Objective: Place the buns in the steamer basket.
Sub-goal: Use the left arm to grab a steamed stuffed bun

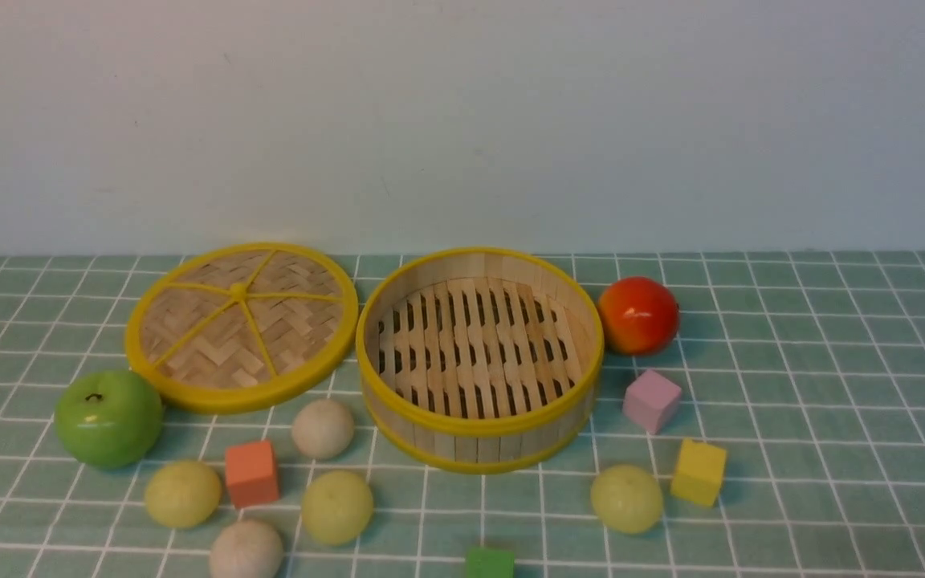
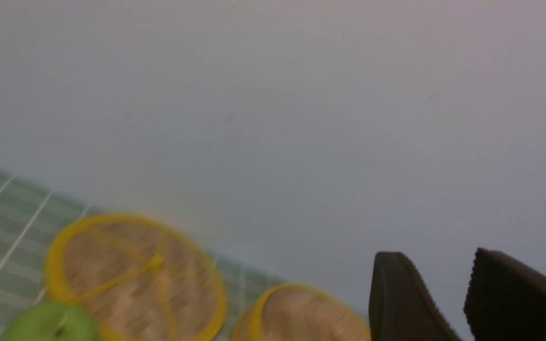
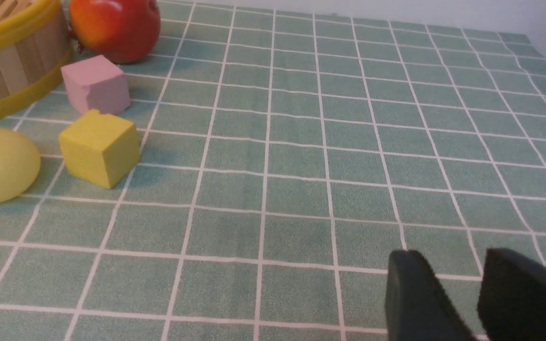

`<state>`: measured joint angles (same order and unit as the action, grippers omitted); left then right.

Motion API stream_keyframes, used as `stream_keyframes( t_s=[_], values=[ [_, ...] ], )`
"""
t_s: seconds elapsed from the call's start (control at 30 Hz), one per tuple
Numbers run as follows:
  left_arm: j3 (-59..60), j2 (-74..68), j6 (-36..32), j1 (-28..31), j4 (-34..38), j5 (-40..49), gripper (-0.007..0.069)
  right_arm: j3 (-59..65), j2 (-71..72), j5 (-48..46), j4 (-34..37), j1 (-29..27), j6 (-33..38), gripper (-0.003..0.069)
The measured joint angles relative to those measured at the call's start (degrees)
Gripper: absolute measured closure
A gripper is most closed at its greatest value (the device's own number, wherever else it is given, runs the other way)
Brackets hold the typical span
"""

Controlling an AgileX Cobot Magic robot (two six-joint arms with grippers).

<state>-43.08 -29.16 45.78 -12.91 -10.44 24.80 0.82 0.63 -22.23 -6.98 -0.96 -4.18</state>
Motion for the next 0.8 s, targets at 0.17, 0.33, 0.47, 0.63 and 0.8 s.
stream_keyframes(
  t_s=[0.17,0.33,0.47,0.63,0.8],
  values=[
    [-3.8,-9.1,0.0,0.0,0.3,16.4,0.0386,0.0,0.0,0.0,0.0,0.0,0.0,0.0421],
    [-3.7,-17.9,0.2,0.0,-2.1,17.9,0.0386,0.0,0.0,0.0,0.0,0.0,0.0,0.0421],
    [-3.8,-27.9,0.0,0.0,-2.0,11.5,0.0386,0.0,0.0,0.0,0.0,0.0,0.0,0.0421],
    [-6.5,-46.1,-5.7,0.0,1.6,13.0,0.0386,0.0,0.0,0.0,0.0,0.0,0.0,0.0421],
    [-10.2,-58.4,-7.4,0.0,2.0,14.6,0.0386,0.0,0.0,0.0,0.0,0.0,0.0,0.0421]
  ],
)
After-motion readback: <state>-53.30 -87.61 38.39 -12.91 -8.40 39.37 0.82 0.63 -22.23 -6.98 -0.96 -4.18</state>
